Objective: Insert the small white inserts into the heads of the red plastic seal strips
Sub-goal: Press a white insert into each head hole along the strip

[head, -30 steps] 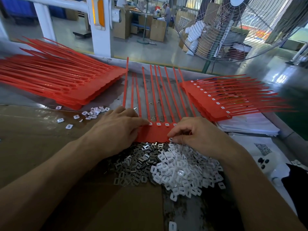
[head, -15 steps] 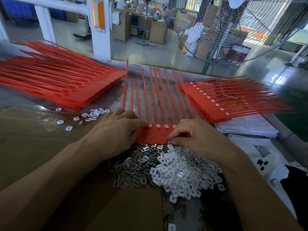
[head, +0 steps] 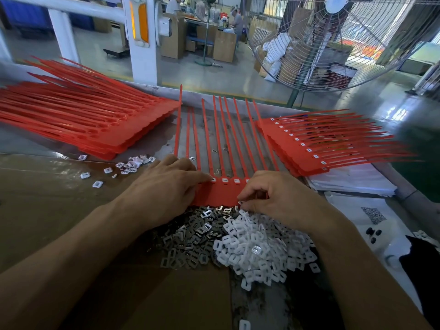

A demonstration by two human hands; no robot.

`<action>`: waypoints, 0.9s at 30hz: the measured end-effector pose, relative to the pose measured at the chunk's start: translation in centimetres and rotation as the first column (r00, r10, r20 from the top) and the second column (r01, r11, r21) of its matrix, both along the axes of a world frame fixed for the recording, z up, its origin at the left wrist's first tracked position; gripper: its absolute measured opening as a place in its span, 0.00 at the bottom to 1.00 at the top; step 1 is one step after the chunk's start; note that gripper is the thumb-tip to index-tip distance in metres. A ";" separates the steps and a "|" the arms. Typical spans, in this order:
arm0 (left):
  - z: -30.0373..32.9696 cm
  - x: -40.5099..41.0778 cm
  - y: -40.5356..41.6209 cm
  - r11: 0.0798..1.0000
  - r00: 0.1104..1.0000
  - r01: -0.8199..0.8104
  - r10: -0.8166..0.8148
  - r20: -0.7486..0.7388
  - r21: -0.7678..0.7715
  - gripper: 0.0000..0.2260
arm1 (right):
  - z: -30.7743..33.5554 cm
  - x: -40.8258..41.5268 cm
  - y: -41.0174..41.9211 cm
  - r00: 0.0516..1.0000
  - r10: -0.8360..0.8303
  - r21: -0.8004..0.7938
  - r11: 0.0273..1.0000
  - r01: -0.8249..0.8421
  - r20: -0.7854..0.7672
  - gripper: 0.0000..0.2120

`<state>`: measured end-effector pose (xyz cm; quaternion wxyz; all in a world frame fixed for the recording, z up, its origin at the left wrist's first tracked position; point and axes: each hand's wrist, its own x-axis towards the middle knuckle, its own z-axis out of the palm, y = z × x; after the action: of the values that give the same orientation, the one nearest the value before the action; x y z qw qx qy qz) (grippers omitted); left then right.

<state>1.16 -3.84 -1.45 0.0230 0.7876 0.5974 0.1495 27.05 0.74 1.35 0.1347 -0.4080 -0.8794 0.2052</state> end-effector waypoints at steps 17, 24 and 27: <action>0.0 0.0 -0.1 1.000 1.000 0.004 -0.004 -0.011 0.012 0.20 | -0.3 -0.2 0.0 0.962 -0.158 0.061 0.983 0.176 -0.221 0.03; -0.3 -0.1 0.1 1.000 1.000 0.004 -0.004 -0.010 0.012 0.19 | -0.8 1.6 1.6 0.773 -0.449 -0.037 0.874 0.485 -0.449 0.04; -0.2 -0.1 0.1 1.000 1.000 0.008 -0.008 -0.011 0.009 0.19 | -1.2 1.9 2.1 0.761 -0.493 -0.064 0.853 0.517 -0.421 0.05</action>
<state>1.02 -3.72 -1.70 0.0165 0.7909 0.5936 0.1478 28.93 2.87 0.15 0.3831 -0.5713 -0.6916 0.2201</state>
